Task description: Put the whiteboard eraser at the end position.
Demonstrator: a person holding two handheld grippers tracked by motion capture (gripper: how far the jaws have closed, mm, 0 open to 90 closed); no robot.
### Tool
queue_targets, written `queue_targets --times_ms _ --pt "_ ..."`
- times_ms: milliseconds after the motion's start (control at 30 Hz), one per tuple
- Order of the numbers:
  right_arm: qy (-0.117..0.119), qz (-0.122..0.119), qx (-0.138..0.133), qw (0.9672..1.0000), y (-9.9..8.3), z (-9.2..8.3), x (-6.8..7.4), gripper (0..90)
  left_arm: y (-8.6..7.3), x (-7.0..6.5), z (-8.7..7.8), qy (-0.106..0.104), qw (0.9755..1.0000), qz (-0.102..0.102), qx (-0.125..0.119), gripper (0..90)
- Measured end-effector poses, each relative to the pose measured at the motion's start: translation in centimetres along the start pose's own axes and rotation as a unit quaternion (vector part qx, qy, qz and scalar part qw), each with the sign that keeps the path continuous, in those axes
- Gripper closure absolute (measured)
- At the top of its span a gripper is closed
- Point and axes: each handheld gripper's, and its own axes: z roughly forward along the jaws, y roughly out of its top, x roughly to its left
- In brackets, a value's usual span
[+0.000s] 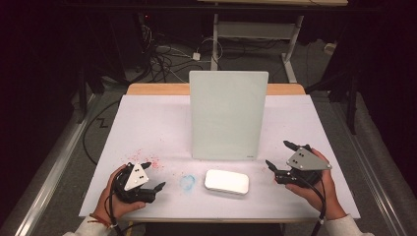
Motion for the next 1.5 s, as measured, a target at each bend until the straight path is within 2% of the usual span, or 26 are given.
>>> queue_targets --times_ms 133,433,567,667,733,867,967,1500 --pt "-0.005 0.017 -0.001 0.9998 -1.0 -0.3 -0.2 20.7 0.1 0.1 0.1 -0.001 1.0000 0.002 0.001 19.4" --pt "-0.014 0.047 0.019 0.9986 -3.9 -1.1 -0.8 20.4 0.2 0.3 0.3 0.002 1.0000 0.003 -0.004 19.4" --pt "-0.012 0.067 0.022 0.9974 -5.3 -1.3 -0.8 20.3 0.3 0.2 0.3 0.002 1.0000 0.004 -0.005 19.4" --pt "-0.013 0.070 0.030 0.9970 -6.2 -1.2 -0.6 20.3 0.3 0.1 0.3 0.004 1.0000 0.006 -0.004 19.4" --pt "-0.006 0.077 0.030 0.9966 -6.4 -1.2 -0.6 20.3 0.3 0.1 0.2 0.003 1.0000 0.006 -0.004 19.4" --pt "-0.007 0.063 0.031 0.9975 -6.3 -1.2 -0.4 20.3 0.4 0.1 0.2 0.003 0.9999 0.009 -0.007 19.4" --pt "-0.008 0.072 0.026 0.9970 -6.3 -1.4 -0.4 20.3 0.3 0.0 0.2 0.001 0.9999 0.011 -0.003 19.4" --pt "-0.014 0.061 0.030 0.9976 -6.1 -1.5 -0.2 20.7 0.4 0.0 0.2 0.001 0.9999 0.013 -0.005 19.3"
